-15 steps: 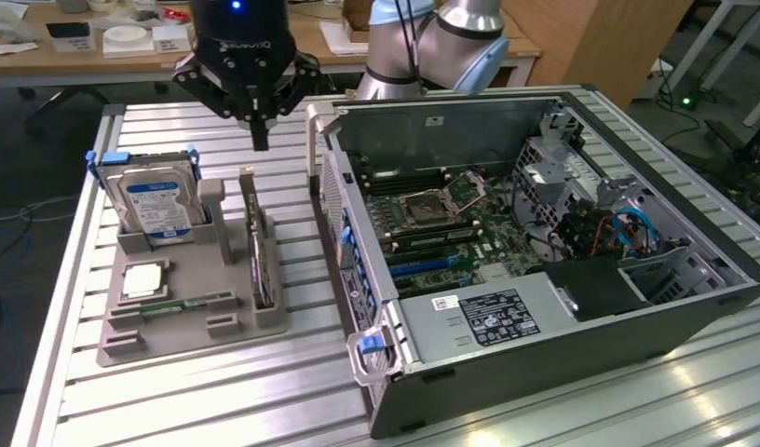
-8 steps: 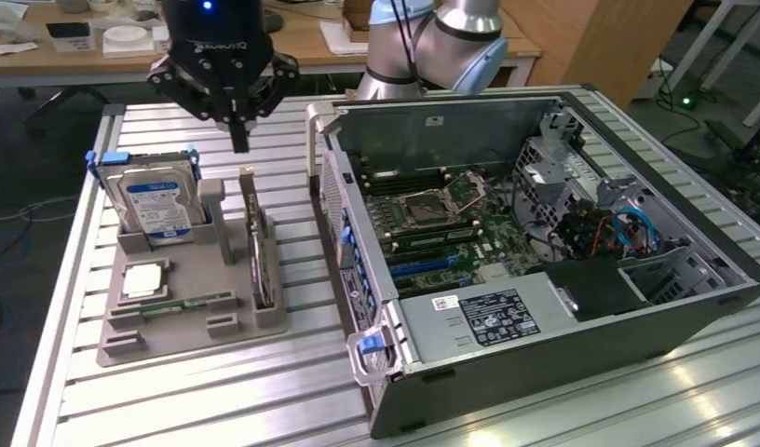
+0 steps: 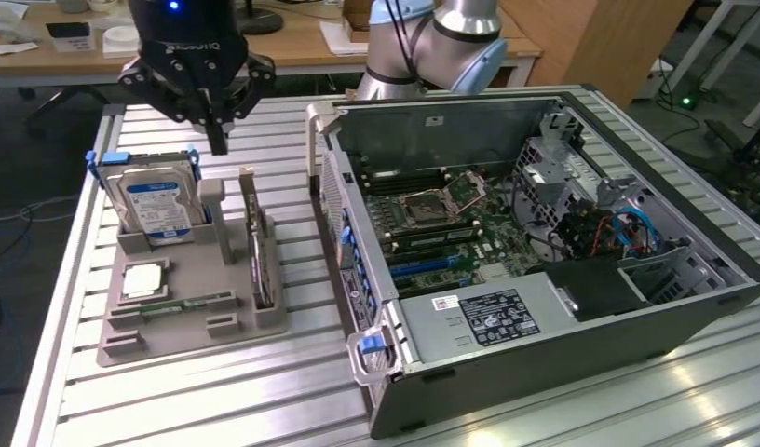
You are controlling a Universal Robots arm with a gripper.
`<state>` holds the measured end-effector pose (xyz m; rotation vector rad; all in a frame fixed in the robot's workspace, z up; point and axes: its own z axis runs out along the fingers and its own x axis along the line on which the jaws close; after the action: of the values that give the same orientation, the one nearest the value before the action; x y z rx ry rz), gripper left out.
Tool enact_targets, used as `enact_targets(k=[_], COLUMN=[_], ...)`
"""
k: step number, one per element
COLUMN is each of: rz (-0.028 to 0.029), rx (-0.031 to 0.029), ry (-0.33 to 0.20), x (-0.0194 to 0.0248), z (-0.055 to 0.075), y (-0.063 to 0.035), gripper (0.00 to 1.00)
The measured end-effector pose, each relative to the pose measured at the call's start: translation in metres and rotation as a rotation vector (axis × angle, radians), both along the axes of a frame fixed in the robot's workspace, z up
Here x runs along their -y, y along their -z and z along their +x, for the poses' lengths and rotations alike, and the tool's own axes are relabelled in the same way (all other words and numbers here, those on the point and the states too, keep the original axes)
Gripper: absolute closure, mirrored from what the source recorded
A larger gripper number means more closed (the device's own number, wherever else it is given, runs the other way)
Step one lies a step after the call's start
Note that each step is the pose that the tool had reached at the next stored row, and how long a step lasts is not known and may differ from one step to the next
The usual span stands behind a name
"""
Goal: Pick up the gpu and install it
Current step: 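Reach for the gpu, then pick up the gpu and move the gpu toward the slot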
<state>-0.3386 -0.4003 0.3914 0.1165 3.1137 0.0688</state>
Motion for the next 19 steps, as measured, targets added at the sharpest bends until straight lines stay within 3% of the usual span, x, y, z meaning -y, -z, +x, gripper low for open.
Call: enact_targets(k=[16,18,19], rz=[0.0000,0.0000,0.0000], rx=[0.0000,0.0000,0.0000], ry=[0.000,0.000,0.000], x=[0.0000,0.0000,0.0000], z=[-0.0035,-0.0035,-0.0035], y=[0.0001,0.0000,0.0001], gripper=[0.89,0.89,0.83])
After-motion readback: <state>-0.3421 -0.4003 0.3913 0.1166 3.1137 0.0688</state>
